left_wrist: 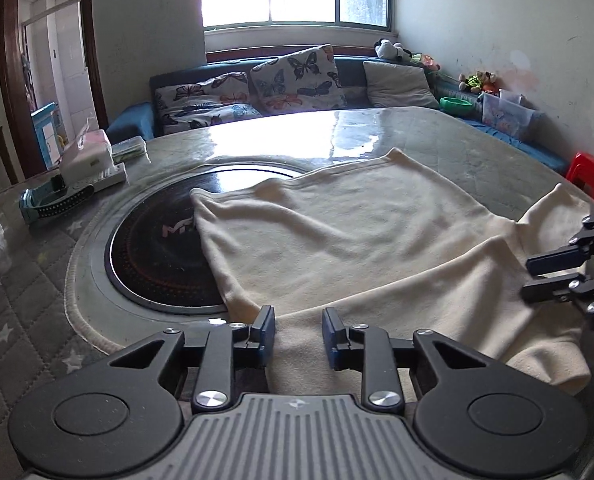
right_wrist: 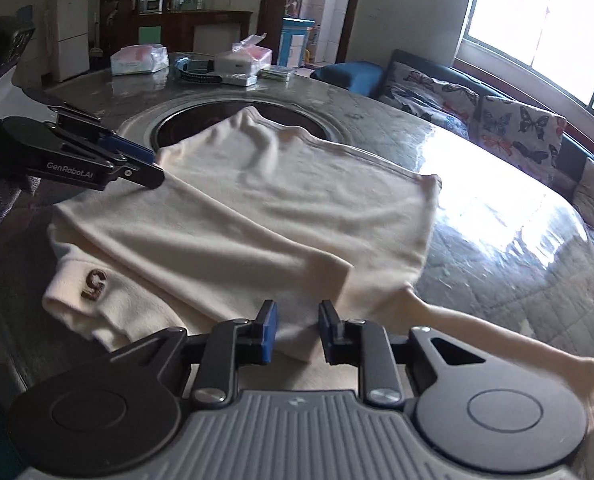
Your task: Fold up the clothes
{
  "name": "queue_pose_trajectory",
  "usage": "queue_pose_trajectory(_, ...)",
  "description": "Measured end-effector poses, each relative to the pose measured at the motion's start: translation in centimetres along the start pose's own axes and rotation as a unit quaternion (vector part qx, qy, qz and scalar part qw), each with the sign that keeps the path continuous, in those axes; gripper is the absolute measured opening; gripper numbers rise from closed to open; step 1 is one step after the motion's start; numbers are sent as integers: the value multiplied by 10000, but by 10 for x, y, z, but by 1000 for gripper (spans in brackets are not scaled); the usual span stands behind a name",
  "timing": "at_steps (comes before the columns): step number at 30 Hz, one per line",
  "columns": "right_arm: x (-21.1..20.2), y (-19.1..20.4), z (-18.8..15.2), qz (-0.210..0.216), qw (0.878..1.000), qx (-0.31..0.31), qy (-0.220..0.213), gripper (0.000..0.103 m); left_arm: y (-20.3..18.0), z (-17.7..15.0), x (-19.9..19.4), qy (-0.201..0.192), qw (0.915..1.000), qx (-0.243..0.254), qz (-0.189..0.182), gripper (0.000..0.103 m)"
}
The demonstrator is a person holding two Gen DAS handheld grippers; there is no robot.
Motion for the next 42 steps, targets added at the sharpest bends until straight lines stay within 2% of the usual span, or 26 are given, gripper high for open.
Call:
queue_pose_trajectory(2, -1, -4, -5, 23, 10000, 43, -8, 22, 0, 1, -1, 21, 10000, -27, 38, 28)
queue_pose_trajectory(10, -16, -18, -10, 85, 9987, 411, -288, 22, -52, 5, -19, -122, 9974, 531, -469, 28)
queue_pose_trajectory(13, -19, -23, -14, 40, 9981, 526, -304, 22, -73, 3, -9, -35, 9954, 792, -543, 28)
queue_pose_trajectory(18, -33, -59, -37, -240, 9908, 1271, -389, 22, -83, -3, 3, 59, 9939, 976, -505, 28)
queue_pose_trajectory(19, -35, -69, -42, -323, 9881, 1449, -394, 22, -82, -2, 3, 77, 9940, 957, -524, 29)
queue_pose_trajectory(22, -41, -117, -63, -705, 9701, 2290, -388, 23, -79, 2, -1, 84, 9945, 869, -572, 29)
queue_pose_trajectory(23, -41, -132, -70, -818, 9630, 2543, -370, 26, -78, 2, -3, 66, 9948, 847, -560, 29)
queue_pose_trajectory(26, -37, -174, -88, -1095, 9377, 3281, -326, 26, -76, 4, -7, 22, 9956, 771, -526, 31)
queue_pose_trajectory(29, -28, -204, -105, -1013, 9145, 3907, -291, 26, -72, 6, -10, 27, 9965, 662, -516, 32)
queue_pose_trajectory(31, -21, -216, -112, -952, 9033, 4175, -282, 27, -70, 7, -11, 42, 9969, 608, -498, 34)
queue_pose_trajectory(37, -7, -220, -117, -990, 8973, 4289, -336, 27, -65, 4, -11, 84, 9979, 546, -353, 41)
queue_pose_trajectory(38, -6, -219, -116, -996, 8975, 4282, -356, 23, -64, 4, -12, 83, 9980, 531, -336, 41)
queue_pose_trajectory(39, -8, -217, -114, -997, 8982, 4262, -399, 10, -63, 3, -12, 81, 9981, 517, -318, 41)
queue_pose_trajectory(42, -24, -208, -107, -959, 9037, 4121, -666, 5, -56, 1, -14, 79, 9987, 430, -251, 43)
Point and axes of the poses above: each gripper's, at about its wrist camera, not at the fingertips, and x roughly the way its jaws point, y to its left, z to its top, the point moved 2 cm from there along x, roughly the way its jaws point, and after that the axes turned 15 degrees about y, right-handed, at the moved point
